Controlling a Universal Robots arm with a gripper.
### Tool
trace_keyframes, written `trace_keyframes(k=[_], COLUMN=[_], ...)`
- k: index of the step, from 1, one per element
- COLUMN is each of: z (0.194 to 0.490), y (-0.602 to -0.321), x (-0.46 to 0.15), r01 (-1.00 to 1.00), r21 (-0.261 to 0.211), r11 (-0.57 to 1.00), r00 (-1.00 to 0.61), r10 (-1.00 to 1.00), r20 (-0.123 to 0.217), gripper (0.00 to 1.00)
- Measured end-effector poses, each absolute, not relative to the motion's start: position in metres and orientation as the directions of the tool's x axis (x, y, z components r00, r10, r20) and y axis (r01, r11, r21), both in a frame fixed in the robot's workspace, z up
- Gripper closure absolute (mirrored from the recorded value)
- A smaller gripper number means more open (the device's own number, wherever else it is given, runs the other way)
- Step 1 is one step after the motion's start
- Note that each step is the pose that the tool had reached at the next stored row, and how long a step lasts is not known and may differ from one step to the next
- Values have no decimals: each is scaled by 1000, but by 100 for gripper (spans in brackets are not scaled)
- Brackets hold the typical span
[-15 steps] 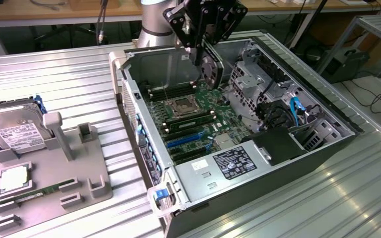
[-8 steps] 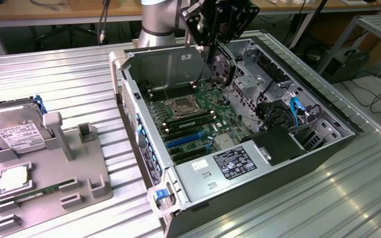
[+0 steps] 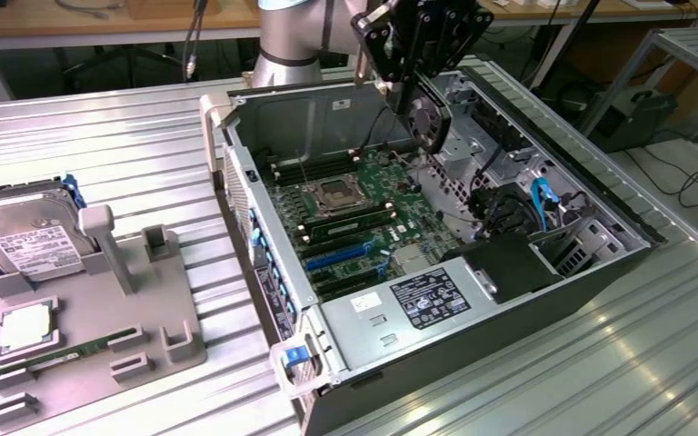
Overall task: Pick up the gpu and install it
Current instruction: 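Pick up the gpu and move the gpu toward the slot, then insert the gpu into the slot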
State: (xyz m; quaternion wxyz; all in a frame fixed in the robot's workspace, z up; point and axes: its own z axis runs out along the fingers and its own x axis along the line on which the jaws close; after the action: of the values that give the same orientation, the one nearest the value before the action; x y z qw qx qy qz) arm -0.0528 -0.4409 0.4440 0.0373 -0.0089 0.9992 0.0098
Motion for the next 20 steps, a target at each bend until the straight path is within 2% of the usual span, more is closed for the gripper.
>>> trace_keyframes(k=[12, 20], z=[444, 444], y=[-441, -441], x=[-53, -53], r01=[-19, -103], r21=[19, 19], r11=[1000, 995], r00=[-997, -992], r10=[-17, -101], r20=[-75, -75], gripper=[72, 72])
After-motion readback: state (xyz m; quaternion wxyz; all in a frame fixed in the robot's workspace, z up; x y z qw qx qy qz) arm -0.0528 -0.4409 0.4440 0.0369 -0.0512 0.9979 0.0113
